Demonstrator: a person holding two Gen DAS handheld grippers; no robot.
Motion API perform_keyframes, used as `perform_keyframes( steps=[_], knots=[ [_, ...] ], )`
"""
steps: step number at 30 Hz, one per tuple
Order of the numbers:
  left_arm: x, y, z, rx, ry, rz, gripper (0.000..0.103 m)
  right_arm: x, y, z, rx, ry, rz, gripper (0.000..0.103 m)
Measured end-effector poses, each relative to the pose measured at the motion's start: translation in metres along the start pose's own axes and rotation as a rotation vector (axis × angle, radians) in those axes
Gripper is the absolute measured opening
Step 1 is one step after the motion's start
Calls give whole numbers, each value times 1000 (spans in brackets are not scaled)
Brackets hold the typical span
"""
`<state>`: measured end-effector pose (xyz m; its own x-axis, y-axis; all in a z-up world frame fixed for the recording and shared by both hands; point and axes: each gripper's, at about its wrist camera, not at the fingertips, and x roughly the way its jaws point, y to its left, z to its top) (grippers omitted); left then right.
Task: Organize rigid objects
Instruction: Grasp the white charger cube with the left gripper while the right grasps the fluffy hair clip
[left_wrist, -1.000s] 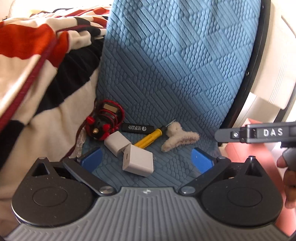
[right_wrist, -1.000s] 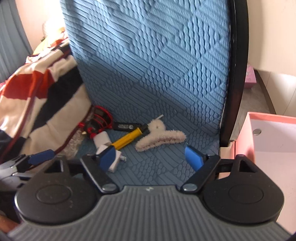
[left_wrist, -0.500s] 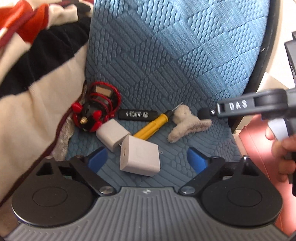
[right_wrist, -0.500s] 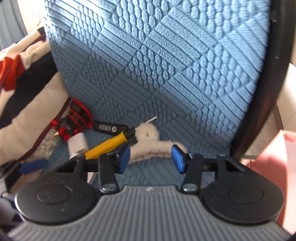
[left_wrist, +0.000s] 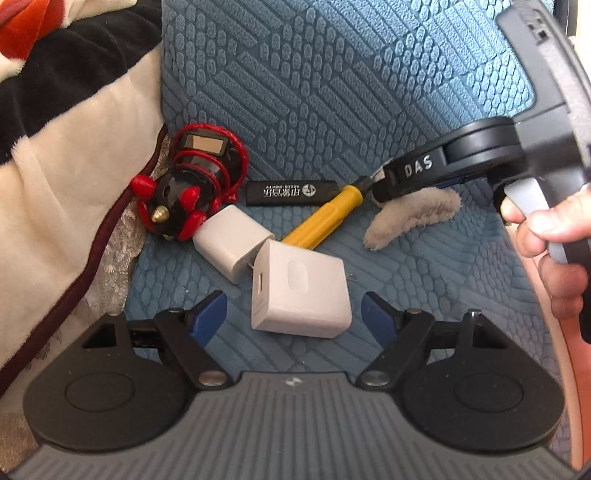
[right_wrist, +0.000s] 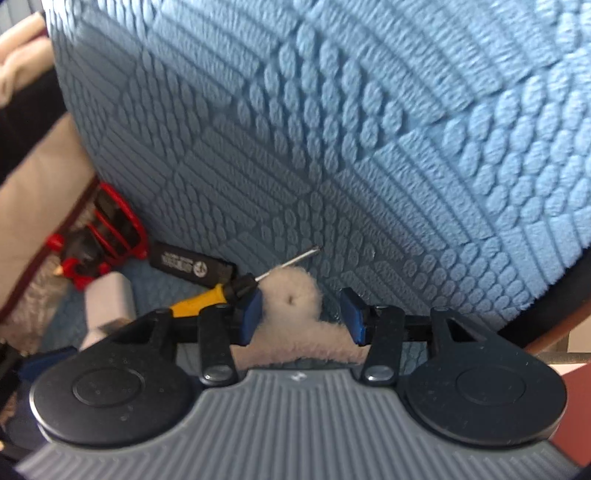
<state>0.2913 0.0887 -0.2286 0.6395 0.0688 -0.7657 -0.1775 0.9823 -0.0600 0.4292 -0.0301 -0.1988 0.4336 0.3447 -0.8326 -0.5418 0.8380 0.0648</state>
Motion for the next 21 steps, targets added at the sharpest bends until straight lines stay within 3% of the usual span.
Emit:
perform_keyframes(
  steps=[6, 13, 21],
  knots=[
    [9, 4, -2, -4, 13, -6, 74, 10, 8, -1, -50, 18, -6, 35],
    [11, 4, -4, -12, -8, -16, 63, 11, 20, -5, -52, 17, -8, 33],
    [4, 14, -5, -130, 2, -57, 63, -40, 15, -26, -20, 5, 5, 33]
  ],
)
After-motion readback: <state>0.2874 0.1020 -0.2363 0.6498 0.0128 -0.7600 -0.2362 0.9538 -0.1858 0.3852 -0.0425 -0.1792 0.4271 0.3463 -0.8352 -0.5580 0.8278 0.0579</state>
